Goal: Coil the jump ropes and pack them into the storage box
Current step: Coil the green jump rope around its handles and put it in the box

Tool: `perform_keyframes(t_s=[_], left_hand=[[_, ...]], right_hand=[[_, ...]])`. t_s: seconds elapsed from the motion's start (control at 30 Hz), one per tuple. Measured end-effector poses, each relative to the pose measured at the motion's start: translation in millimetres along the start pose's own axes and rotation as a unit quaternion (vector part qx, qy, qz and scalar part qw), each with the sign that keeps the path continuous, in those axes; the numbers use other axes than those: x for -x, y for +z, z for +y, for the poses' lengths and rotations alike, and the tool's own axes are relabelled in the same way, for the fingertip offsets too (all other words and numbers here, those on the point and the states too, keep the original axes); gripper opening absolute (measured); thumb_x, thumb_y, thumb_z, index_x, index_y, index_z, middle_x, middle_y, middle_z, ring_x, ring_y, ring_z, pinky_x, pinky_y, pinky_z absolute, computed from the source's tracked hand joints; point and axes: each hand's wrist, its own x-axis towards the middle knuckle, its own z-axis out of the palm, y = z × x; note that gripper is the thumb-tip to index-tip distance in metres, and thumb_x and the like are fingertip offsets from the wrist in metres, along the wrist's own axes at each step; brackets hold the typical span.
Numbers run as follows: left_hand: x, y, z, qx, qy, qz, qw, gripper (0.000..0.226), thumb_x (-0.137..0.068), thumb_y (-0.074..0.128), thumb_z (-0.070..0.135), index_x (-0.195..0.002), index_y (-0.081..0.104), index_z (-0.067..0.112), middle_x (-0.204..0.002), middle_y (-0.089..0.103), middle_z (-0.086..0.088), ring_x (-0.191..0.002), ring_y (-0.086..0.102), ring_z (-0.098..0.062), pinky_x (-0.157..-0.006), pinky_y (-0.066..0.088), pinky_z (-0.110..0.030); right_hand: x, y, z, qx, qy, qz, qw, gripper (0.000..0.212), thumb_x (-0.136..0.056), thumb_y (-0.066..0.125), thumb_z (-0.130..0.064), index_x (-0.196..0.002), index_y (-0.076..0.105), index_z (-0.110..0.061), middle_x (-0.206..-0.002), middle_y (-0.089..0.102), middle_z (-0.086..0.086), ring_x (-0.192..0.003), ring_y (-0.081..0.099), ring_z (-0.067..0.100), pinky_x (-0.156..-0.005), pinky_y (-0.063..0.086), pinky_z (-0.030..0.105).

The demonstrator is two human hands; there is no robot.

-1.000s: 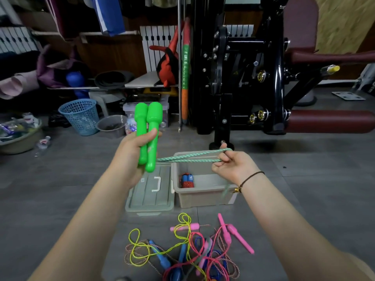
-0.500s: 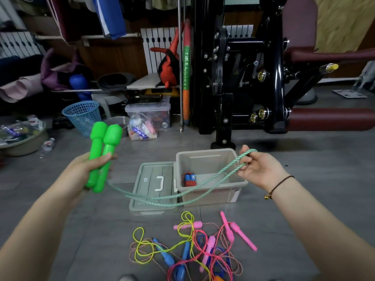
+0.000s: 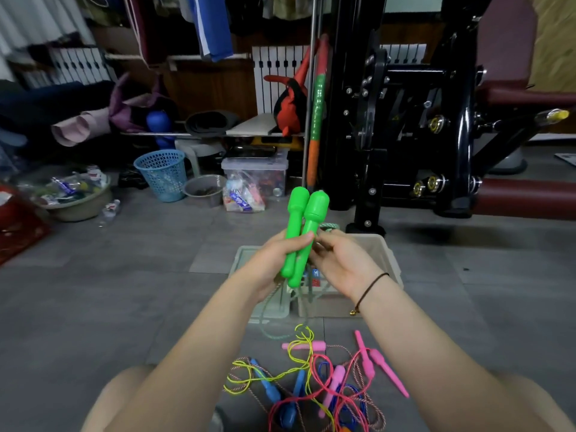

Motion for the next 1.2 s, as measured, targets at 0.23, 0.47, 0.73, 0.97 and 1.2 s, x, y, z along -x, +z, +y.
perform_keyframes(t_s=[0.23, 0.47, 0.73, 0.97, 1.2], left_hand=[[-10.7, -10.9, -0.7, -0.12, -0.026, -0.013, 0.992, 0.024, -0.091, 0.055, 0.01, -0.114, 0.062, 0.01, -0.1, 0.069, 0.002, -0.084, 0.064, -0.001, -0.068, 0.046, -0.009], [-22.9, -39.8, -15.5, -0.212, -0.077, 0.124, 0.966, 0.017, -0.083, 0.069, 0.025, -0.096, 0.07, 0.014, -0.084, 0.062, -0.005, -0.075, 0.053, -0.021, -0.067, 0.035, -0.03], [-24.2, -77.9, -25.4, -0.436, -0.135, 0.285, 0.843, 0.047, -0.078, 0.066, 0.04, -0.113, 0.063, 0.009, -0.114, 0.065, -0.016, -0.107, 0.059, -0.032, -0.082, 0.043, -0.034], [-15.1, -71.2, -27.6, -0.297, -0.157, 0.218, 0.916, 0.028, -0.081, 0.07, 0.023, -0.101, 0.063, 0.005, -0.079, 0.06, -0.007, -0.069, 0.053, -0.022, -0.059, 0.035, -0.028], [-10.3, -36.5, -19.7, -0.156, -0.092, 0.076, 0.981, 0.01, -0.085, 0.064, 0.024, -0.081, 0.071, 0.018, -0.096, 0.068, 0.006, -0.096, 0.057, -0.012, -0.073, 0.037, -0.024]], right_hand=[[2.1, -11.5, -20.9, -0.013, 0.07, 0.045, 0.996, 0.019, -0.094, 0.045, -0.016, -0.08, 0.055, -0.008, -0.074, 0.057, 0.008, -0.07, 0.051, 0.02, -0.067, 0.046, 0.037], [-5.0, -39.8, -41.1, -0.006, 0.019, 0.137, 0.99, 0.025, -0.099, 0.042, -0.03, -0.078, 0.055, -0.024, -0.063, 0.065, -0.013, -0.062, 0.049, 0.005, -0.058, 0.027, 0.025], [0.4, -56.5, -68.3, -0.054, -0.081, 0.106, 0.99, 0.022, -0.099, 0.041, -0.03, -0.087, 0.056, -0.02, -0.061, 0.061, -0.009, -0.056, 0.045, 0.007, -0.045, 0.029, 0.014], [15.2, -57.5, -89.3, -0.006, -0.136, 0.094, 0.986, 0.012, -0.097, 0.045, -0.01, -0.1, 0.056, -0.015, -0.093, 0.059, 0.0, -0.071, 0.052, 0.009, -0.054, 0.043, 0.014], [24.0, -35.6, -54.6, 0.063, -0.091, 0.023, 0.994, 0.018, -0.092, 0.043, 0.008, -0.095, 0.055, -0.005, -0.091, 0.063, 0.011, -0.068, 0.063, 0.013, -0.052, 0.048, 0.011]])
